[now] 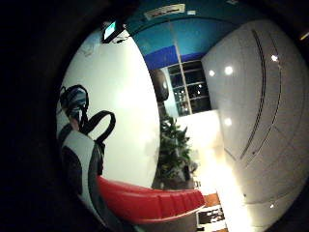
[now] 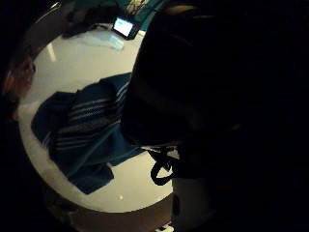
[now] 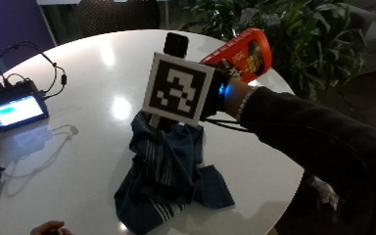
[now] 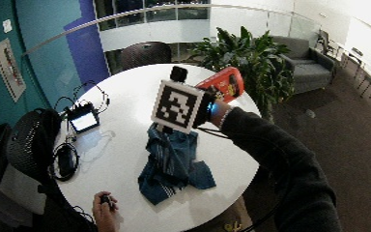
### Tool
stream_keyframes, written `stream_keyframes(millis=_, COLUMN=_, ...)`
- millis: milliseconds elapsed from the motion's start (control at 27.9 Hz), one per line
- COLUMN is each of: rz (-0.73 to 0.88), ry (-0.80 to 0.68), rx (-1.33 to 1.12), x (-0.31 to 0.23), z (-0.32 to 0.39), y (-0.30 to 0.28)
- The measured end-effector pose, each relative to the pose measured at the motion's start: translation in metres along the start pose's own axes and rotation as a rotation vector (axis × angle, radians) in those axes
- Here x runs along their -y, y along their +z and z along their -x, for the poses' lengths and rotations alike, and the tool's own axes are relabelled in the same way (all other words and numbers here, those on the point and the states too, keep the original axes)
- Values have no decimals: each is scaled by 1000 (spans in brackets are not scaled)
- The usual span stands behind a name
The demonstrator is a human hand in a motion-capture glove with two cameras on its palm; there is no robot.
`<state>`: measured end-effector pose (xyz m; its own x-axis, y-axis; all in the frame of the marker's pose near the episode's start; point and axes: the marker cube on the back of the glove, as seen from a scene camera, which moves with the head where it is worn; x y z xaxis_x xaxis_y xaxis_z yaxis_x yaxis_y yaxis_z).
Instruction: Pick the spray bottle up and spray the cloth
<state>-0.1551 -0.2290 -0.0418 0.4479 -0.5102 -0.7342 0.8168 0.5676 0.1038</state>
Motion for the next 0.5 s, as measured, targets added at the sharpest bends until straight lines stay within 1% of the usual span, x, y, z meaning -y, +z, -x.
stream_keyframes(millis=108, rz=-15, ry=-23, rx=5, x=2, z=13, y=6)
stream_keyframes(millis=323, rz=-31, ry=13, rx=34, x=-1, z=13, y=10)
stream_keyframes(millis=394, rz=-52, ry=50, rx=49, x=0, z=4, y=9)
stream_keyframes(millis=502, rz=-77, ry=145, rx=83, x=0, z=-17, y=1)
